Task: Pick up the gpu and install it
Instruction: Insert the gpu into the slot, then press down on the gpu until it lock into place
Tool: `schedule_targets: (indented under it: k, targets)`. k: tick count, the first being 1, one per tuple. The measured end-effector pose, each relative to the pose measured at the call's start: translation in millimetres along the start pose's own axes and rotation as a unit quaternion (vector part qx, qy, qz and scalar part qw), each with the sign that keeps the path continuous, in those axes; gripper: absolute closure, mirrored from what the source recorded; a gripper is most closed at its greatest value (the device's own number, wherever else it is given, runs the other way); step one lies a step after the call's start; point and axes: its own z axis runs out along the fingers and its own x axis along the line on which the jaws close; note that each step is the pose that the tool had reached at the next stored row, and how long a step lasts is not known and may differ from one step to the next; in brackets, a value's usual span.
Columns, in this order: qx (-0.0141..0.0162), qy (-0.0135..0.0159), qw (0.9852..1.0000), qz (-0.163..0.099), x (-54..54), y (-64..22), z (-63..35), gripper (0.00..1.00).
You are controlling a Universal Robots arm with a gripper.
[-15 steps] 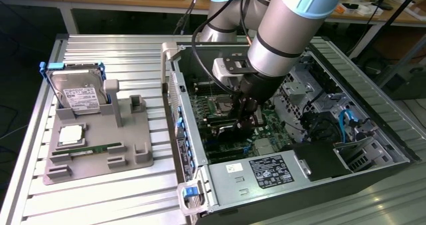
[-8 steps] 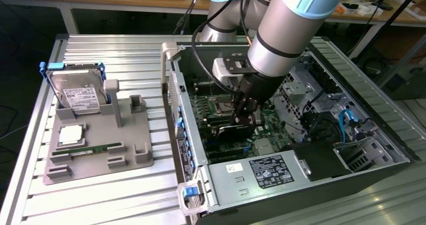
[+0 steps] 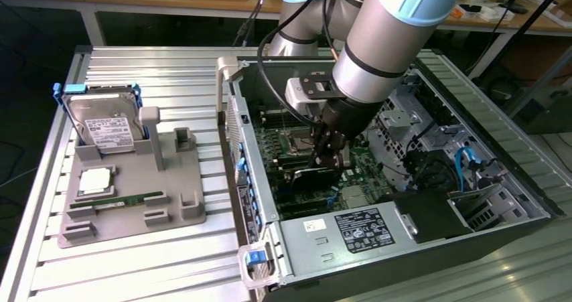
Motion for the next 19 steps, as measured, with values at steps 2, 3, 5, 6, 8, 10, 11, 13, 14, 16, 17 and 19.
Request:
schedule_targets:
  k: [2,3,5,6,8,10,11,13,14,16,17,19]
  targets:
    - [0.0000,-0.0004,1.0000,0.000,0.0,0.0,0.0,0.89]
    - [0.0000,-0.0005,1.0000,0.000,0.0,0.0,0.0,0.89]
    - [0.0000,-0.0008,1.0000,0.000,0.0,0.0,0.0,0.89]
    - [0.0000,-0.0009,1.0000,0.000,0.0,0.0,0.0,0.89]
    - [0.0000,-0.0013,1.0000,0.000,0.0,0.0,0.0,0.89]
    - [0.0000,-0.0018,1.0000,0.000,0.0,0.0,0.0,0.89]
    - [0.0000,-0.0020,1.0000,0.000,0.0,0.0,0.0,0.89]
    - [0.0000,-0.0023,1.0000,0.000,0.0,0.0,0.0,0.89]
    - [0.0000,-0.0024,1.0000,0.000,0.0,0.0,0.0,0.89]
    - [0.0000,-0.0026,1.0000,0.000,0.0,0.0,0.0,0.89]
    - [0.0000,-0.0028,1.0000,0.000,0.0,0.0,0.0,0.89]
    - [0.0000,-0.0028,1.0000,0.000,0.0,0.0,0.0,0.89]
